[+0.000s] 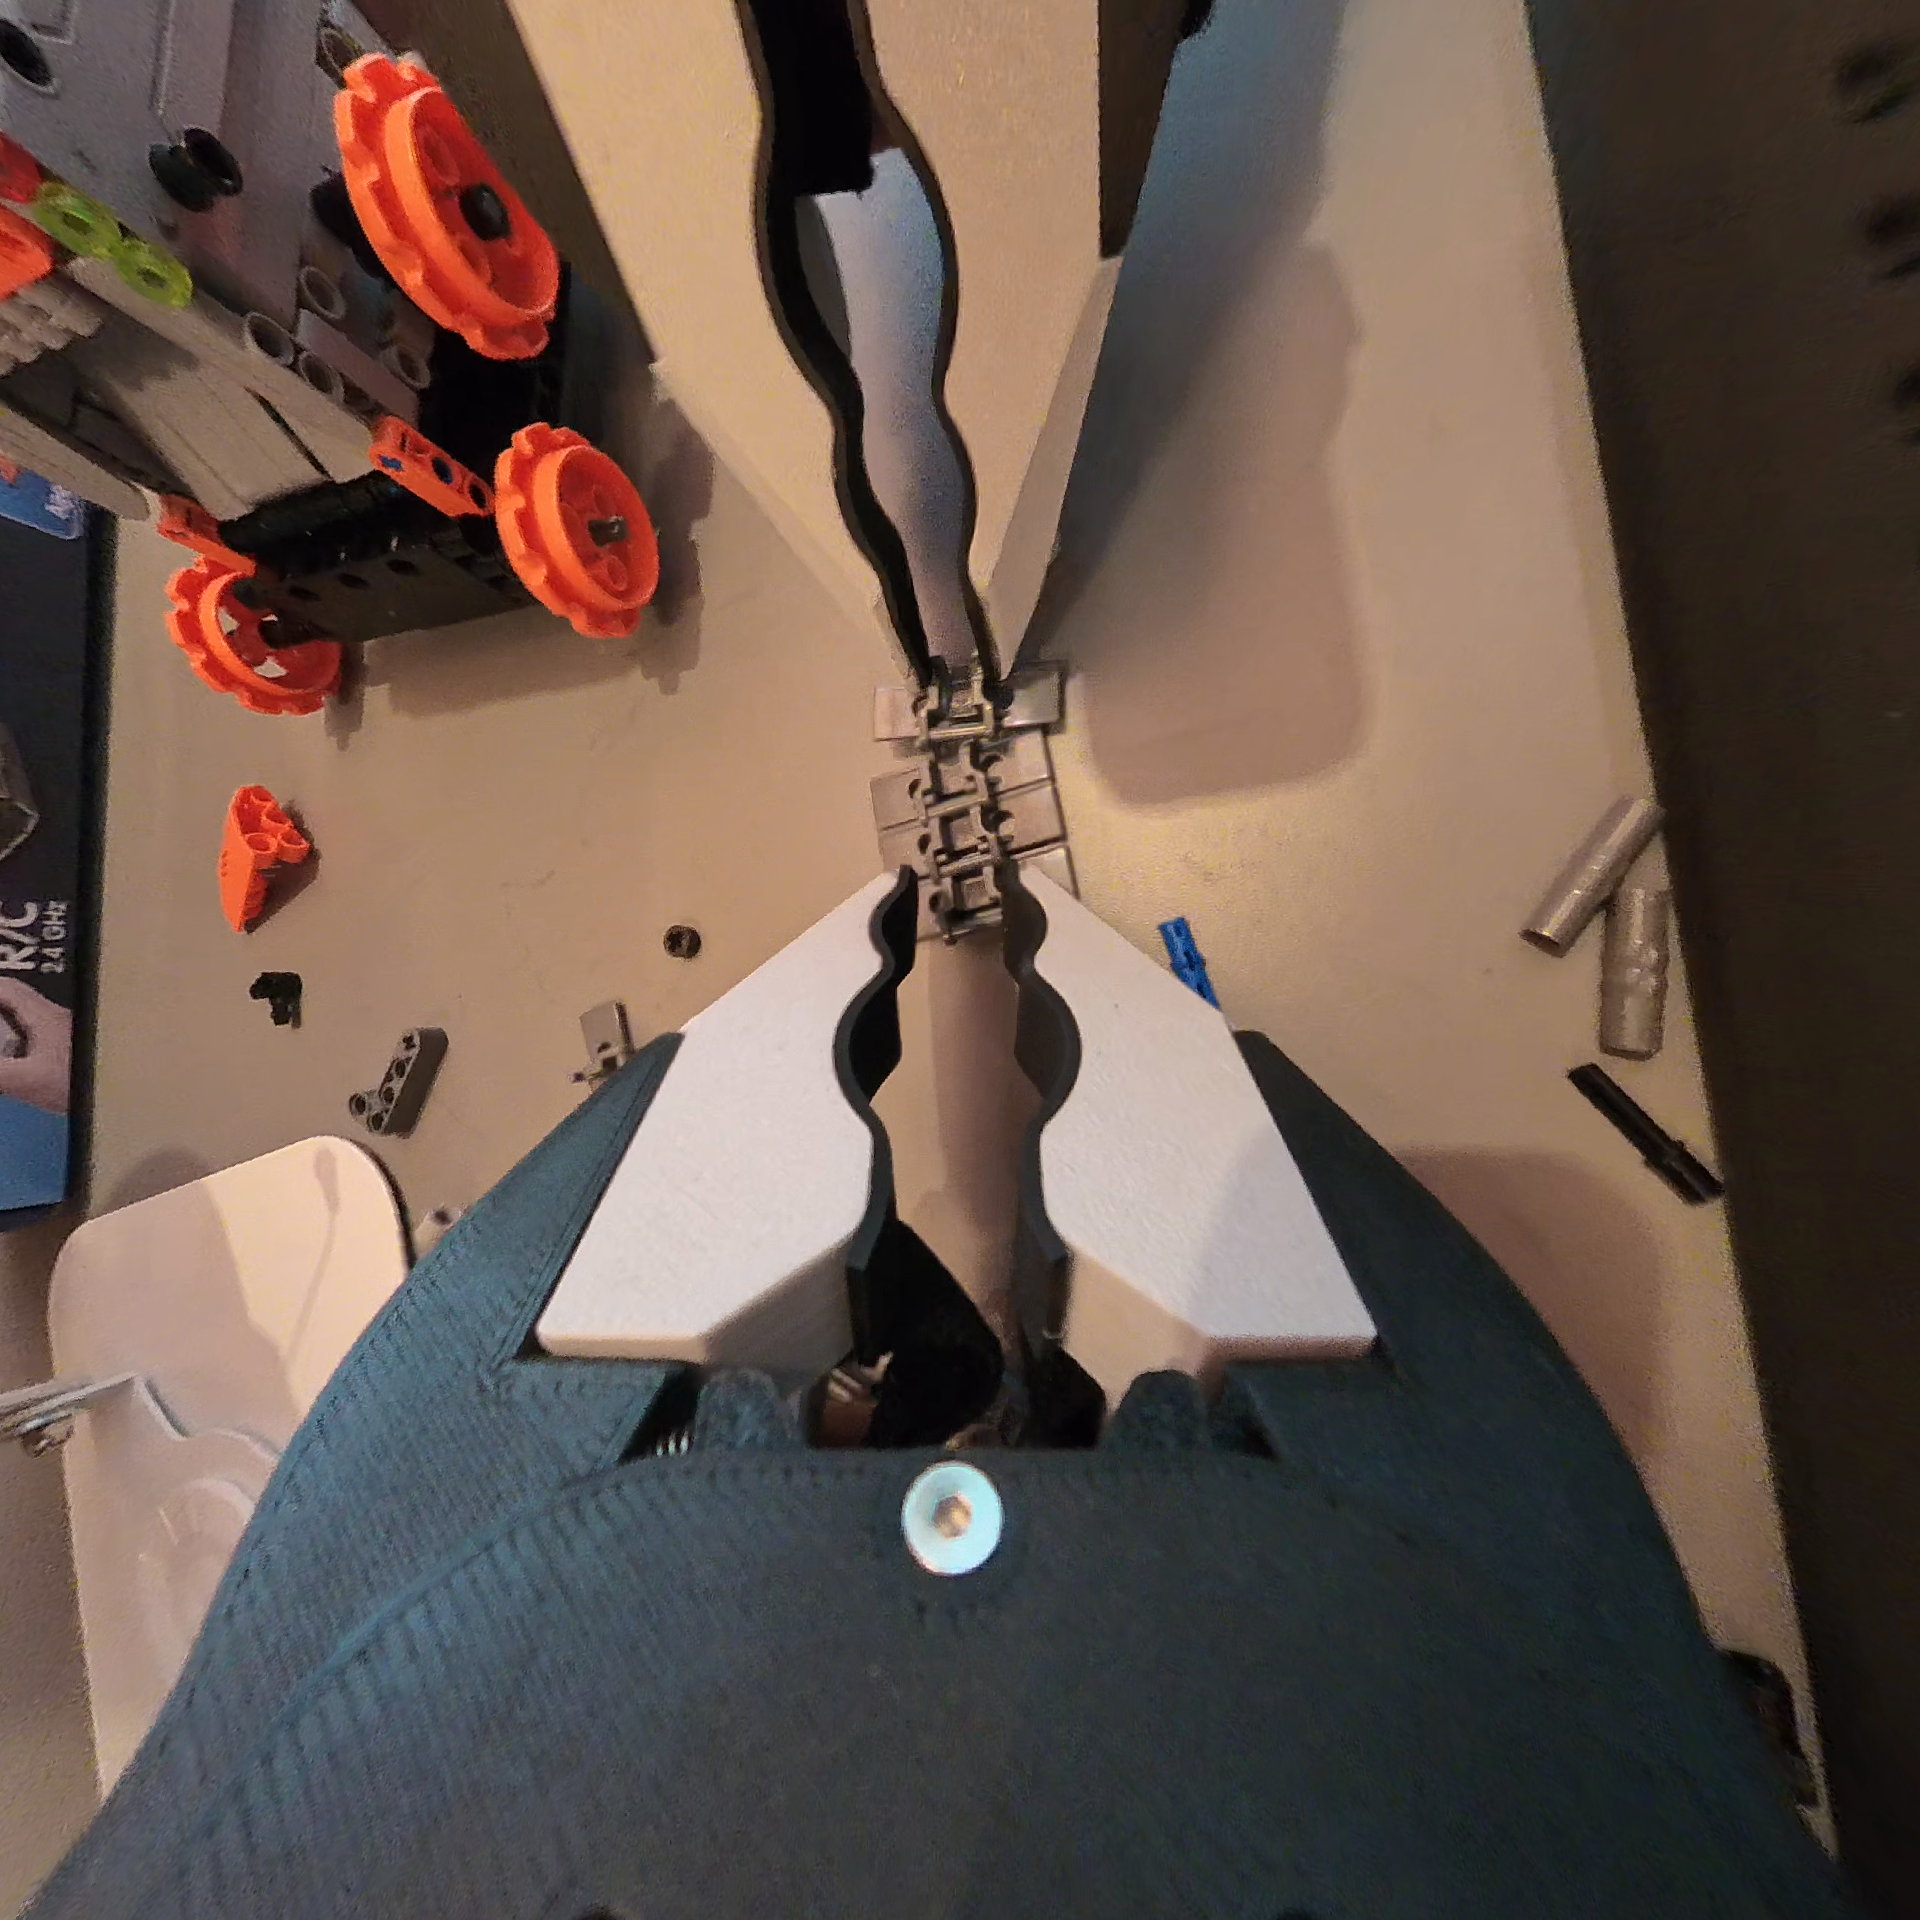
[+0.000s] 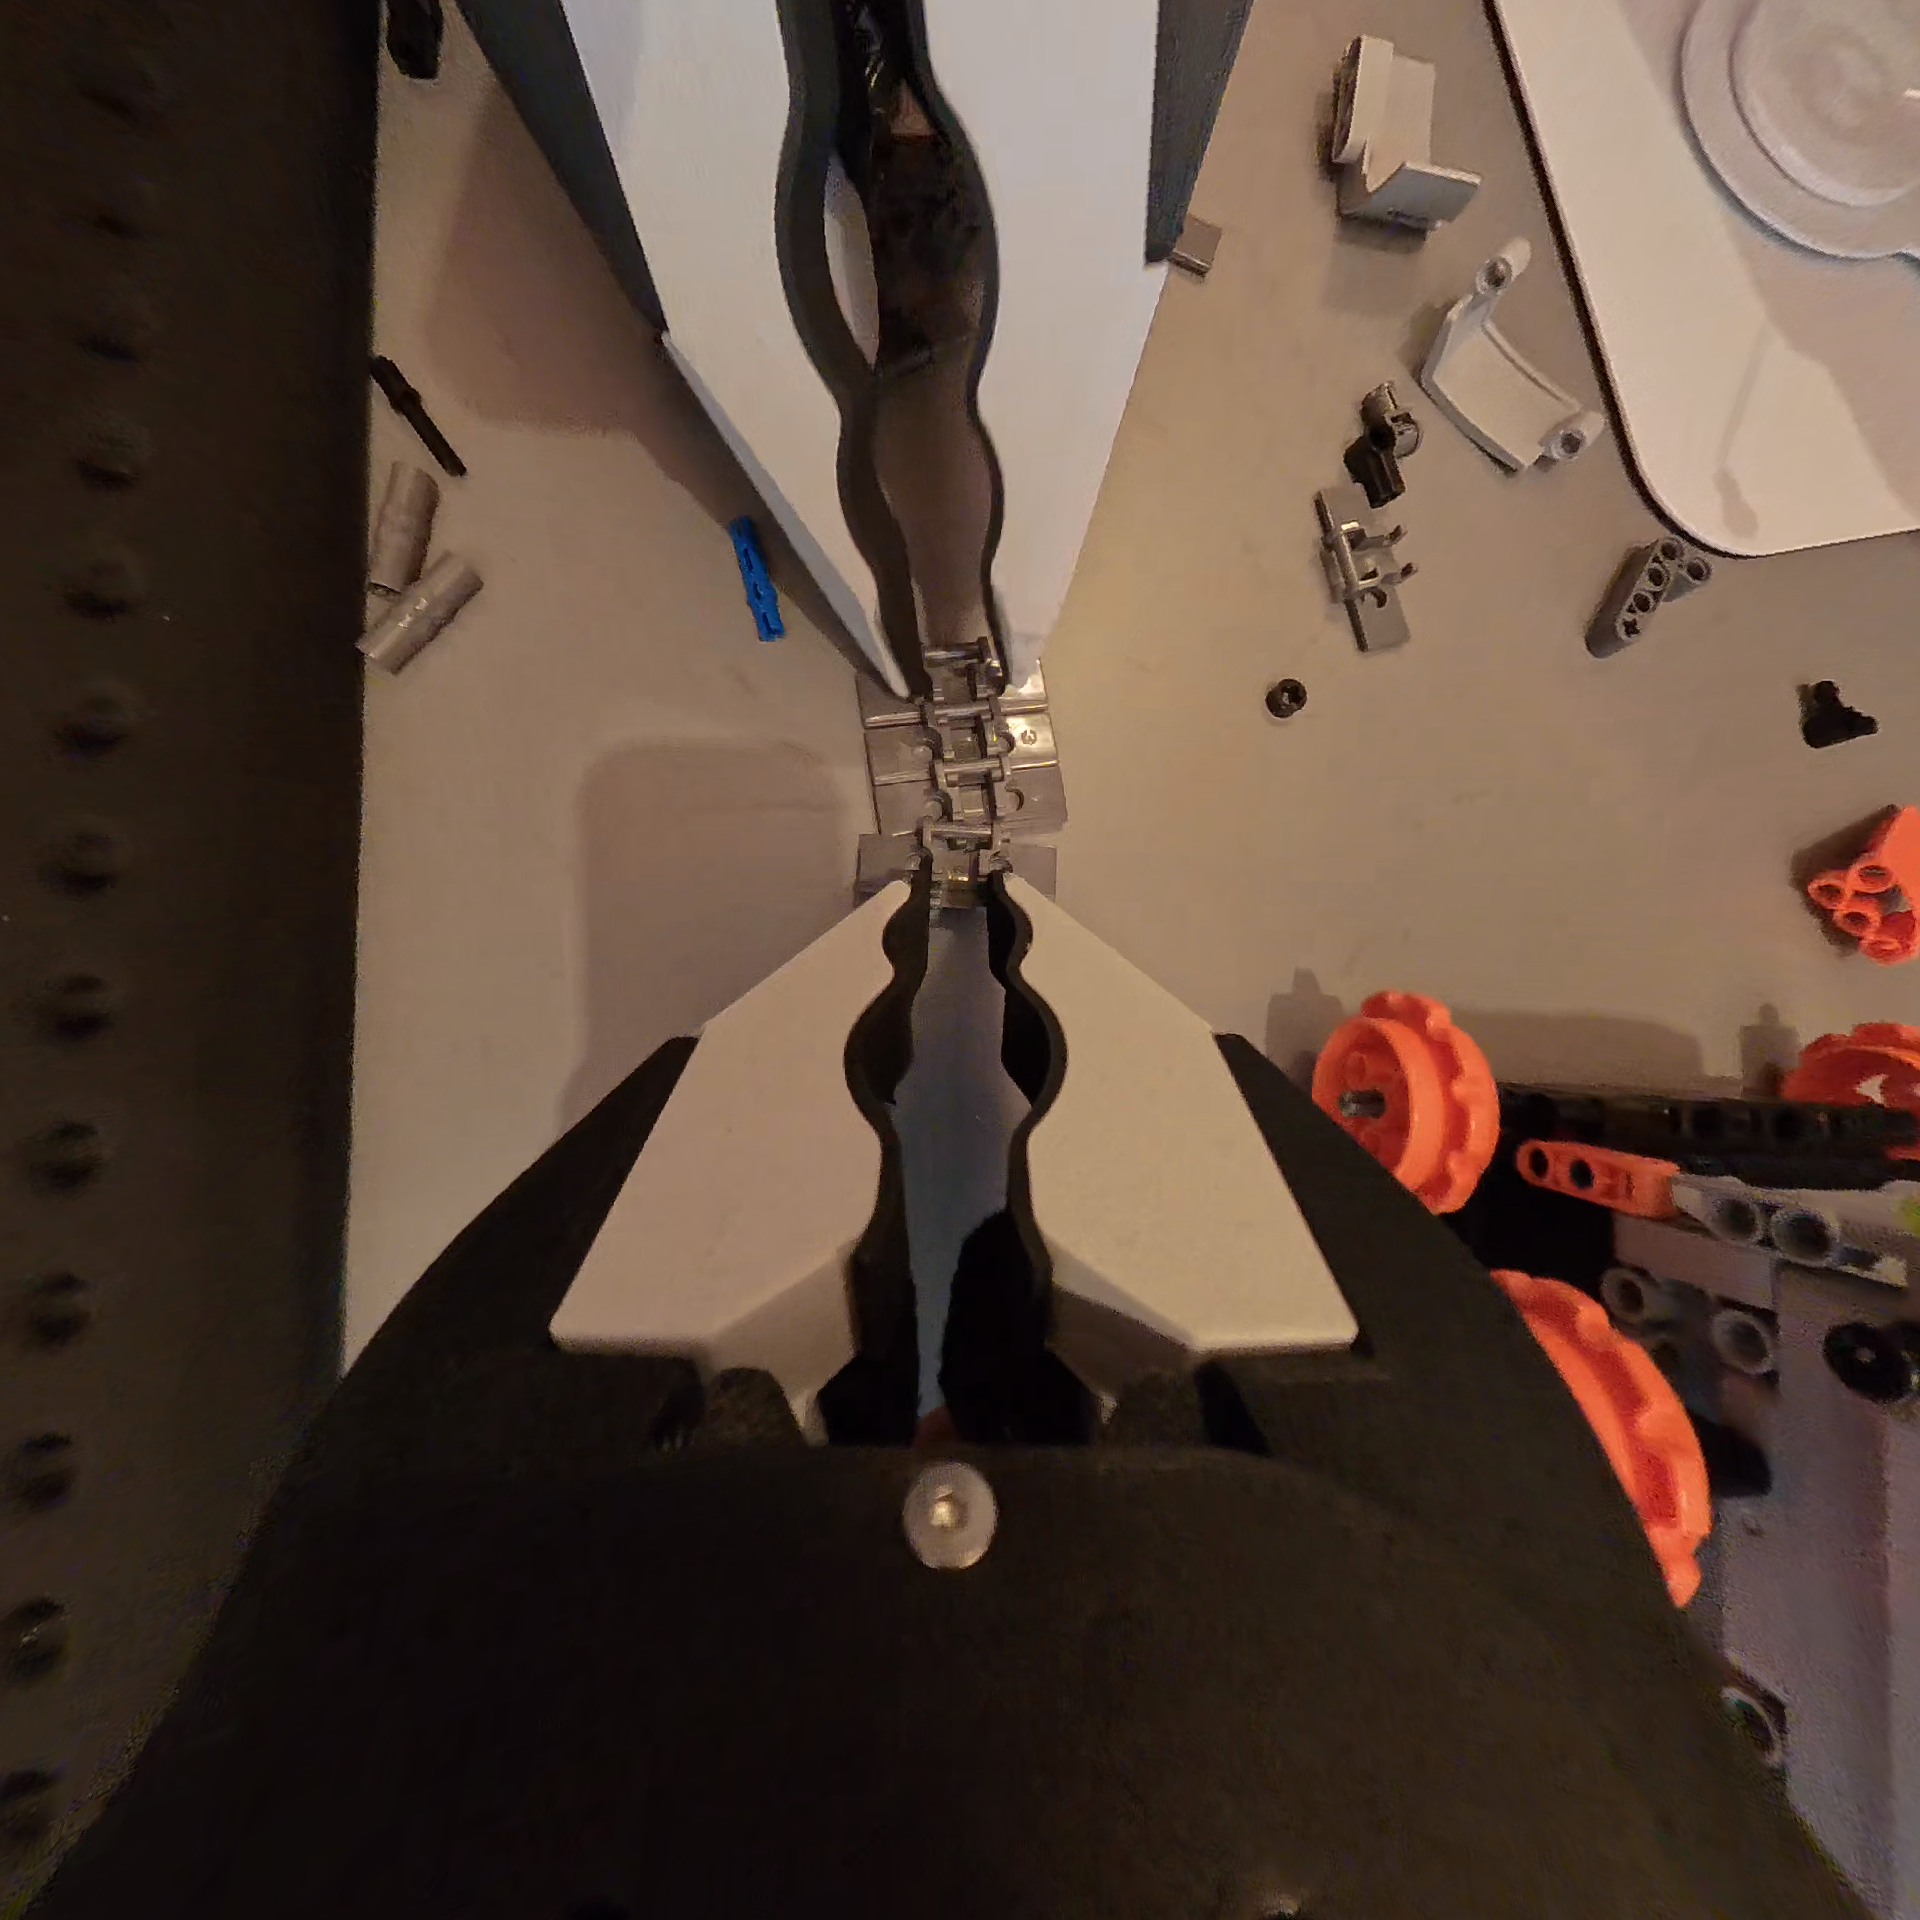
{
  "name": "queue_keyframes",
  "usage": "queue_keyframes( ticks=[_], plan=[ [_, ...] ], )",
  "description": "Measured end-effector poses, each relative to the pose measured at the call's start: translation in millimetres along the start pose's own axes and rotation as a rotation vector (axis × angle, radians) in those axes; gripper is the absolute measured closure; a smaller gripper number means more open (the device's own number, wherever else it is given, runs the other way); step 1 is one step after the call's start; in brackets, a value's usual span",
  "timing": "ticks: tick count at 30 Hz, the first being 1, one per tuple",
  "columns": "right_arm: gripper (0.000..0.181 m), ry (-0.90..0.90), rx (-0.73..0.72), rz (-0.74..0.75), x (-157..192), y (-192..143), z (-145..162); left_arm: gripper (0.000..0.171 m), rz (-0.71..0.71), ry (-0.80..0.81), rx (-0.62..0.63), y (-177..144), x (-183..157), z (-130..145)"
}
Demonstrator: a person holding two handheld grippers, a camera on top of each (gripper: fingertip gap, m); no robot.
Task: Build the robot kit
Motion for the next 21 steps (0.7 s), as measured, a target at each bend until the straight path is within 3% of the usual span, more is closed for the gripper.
queue_keyframes(
  ticks=[9, 21],
  plan=[
    [0.173, -0.029, 0.018, -0.037, -2.8, -4.4, -0.6, 0.168, 0.061, 0.032, -0.046, 6.3, -3.3, 0.0],
    [0.173, -0.077, 0.023, -0.113, 2.7, -2.3, -4.0, 0.168, 0.167, 0.108, -0.094, -1.3, -11.3, 1.7]
  ],
)
Point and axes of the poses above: each gripper's, where its closed fingertips meet, y out along the fingers, z out of its underside, x = y × z across the jaws, the point moved 6 cm from there along -y, back along the fingers, and after that the axes turned 7 degrees about -z, right-handed, at the moved point
